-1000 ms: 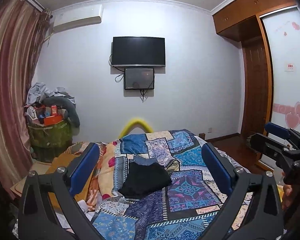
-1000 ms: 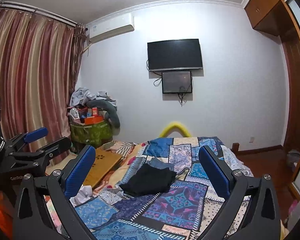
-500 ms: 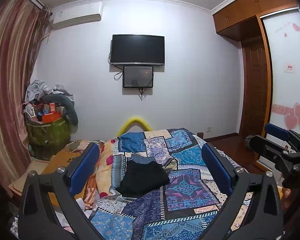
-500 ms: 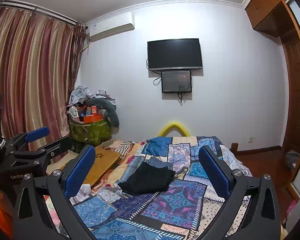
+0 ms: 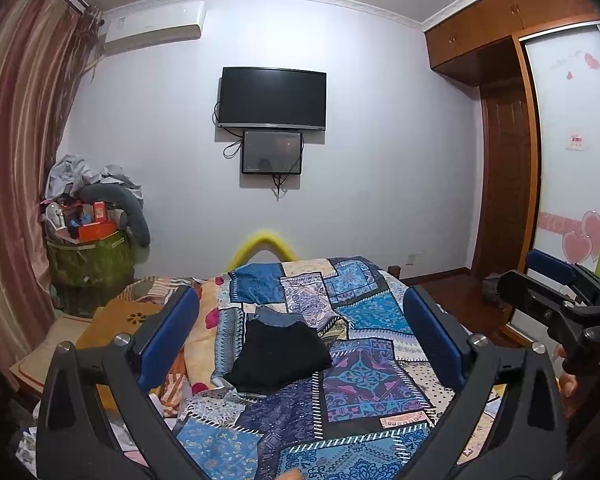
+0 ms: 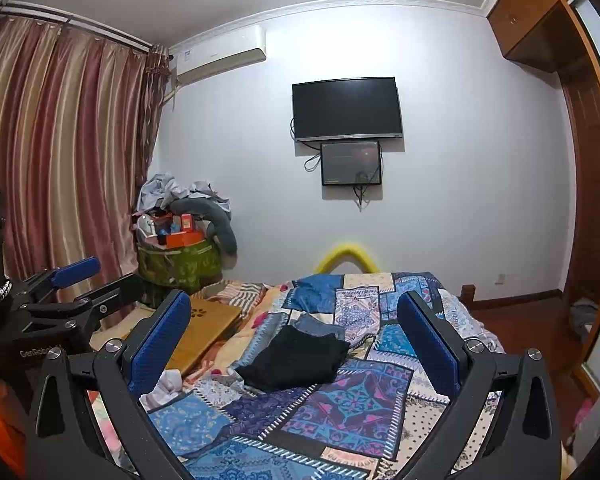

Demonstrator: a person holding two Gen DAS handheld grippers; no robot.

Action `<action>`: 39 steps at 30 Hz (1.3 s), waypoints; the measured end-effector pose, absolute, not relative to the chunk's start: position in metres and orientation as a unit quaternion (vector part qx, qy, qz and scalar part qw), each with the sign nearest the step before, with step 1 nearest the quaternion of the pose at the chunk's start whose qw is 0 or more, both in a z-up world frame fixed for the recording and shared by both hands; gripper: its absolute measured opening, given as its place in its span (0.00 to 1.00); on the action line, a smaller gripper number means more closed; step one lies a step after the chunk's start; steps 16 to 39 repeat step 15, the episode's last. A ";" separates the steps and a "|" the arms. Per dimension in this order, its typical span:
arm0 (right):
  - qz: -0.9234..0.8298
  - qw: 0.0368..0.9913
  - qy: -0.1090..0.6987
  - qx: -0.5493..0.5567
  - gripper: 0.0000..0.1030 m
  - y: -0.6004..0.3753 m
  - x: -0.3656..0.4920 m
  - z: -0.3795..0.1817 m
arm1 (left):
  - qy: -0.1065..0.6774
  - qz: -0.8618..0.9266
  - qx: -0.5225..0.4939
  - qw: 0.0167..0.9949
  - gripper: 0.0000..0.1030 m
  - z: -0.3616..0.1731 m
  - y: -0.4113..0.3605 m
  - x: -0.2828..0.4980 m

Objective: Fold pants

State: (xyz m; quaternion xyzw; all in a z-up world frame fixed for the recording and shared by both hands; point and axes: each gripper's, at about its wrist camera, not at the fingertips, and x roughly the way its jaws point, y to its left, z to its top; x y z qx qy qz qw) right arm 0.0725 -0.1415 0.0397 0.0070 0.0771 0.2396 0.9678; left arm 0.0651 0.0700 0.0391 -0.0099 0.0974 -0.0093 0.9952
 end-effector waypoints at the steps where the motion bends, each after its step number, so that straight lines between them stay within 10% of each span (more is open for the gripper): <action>1: 0.239 0.968 0.077 0.008 0.99 -0.142 0.073 0.040 | 0.097 -0.010 -0.010 0.995 1.00 0.039 0.070 0.065; 39: 0.237 0.968 0.078 0.009 0.99 -0.143 0.072 0.040 | 0.101 -0.017 -0.007 0.995 1.00 0.039 0.067 0.063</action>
